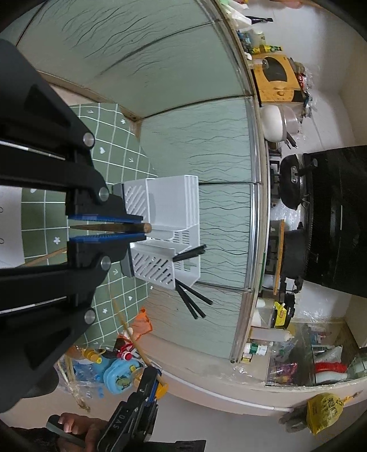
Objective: Organize utensils
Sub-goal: 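Lift both held wooden chopsticks and carry them toward the white holder, then lower the wooden chopsticks in both tools down into the holder slots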
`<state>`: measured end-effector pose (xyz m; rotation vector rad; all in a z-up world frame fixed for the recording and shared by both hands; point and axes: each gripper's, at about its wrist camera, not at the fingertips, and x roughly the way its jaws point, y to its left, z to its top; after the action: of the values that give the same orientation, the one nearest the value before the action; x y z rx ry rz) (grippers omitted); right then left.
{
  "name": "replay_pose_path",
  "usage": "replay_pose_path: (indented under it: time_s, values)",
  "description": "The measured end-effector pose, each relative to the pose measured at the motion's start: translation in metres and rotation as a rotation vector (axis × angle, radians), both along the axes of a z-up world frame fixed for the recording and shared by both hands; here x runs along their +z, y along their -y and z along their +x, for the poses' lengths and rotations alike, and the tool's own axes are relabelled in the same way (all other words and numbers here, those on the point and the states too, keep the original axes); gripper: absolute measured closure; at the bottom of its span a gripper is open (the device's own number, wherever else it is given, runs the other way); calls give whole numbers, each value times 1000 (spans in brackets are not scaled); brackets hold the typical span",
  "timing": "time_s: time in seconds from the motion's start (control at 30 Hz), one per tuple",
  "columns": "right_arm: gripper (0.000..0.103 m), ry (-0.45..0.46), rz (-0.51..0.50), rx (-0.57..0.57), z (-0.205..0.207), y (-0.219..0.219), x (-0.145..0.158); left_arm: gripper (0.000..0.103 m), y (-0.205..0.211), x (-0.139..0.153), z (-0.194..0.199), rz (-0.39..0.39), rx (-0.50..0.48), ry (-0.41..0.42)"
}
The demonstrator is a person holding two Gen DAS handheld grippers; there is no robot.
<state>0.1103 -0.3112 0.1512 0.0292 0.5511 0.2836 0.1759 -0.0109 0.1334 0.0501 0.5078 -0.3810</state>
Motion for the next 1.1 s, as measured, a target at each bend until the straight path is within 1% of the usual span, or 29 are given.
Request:
replay_pose_path:
  time_s: [0.17, 0.37, 0.5, 0.6, 0.7, 0.8, 0.97, 1.1]
  values:
    - [97, 9, -2, -2, 1, 3, 8, 95, 7, 8, 2, 2, -17, 11]
    - [97, 10, 15, -1, 5, 6, 16, 95, 15, 15, 12, -12, -49, 0]
    - [97, 31, 20, 7, 13, 7, 34, 95, 21, 24, 19, -22, -73, 7]
    - [97, 54, 9, 16, 19, 5, 48, 95, 28, 35, 26, -15, -92, 17]
    - [97, 79, 7, 25, 30, 4, 66, 95, 35, 46, 36, -5, -106, 24]
    - [97, 99, 18, 34, 46, 5, 84, 95, 41, 56, 48, -15, -117, 19]
    - [97, 117, 20, 41, 74, 3, 105, 95, 54, 75, 68, -9, -133, 33]
    - [97, 126, 15, 38, 94, 1, 118, 95, 64, 89, 82, -21, -149, 42]
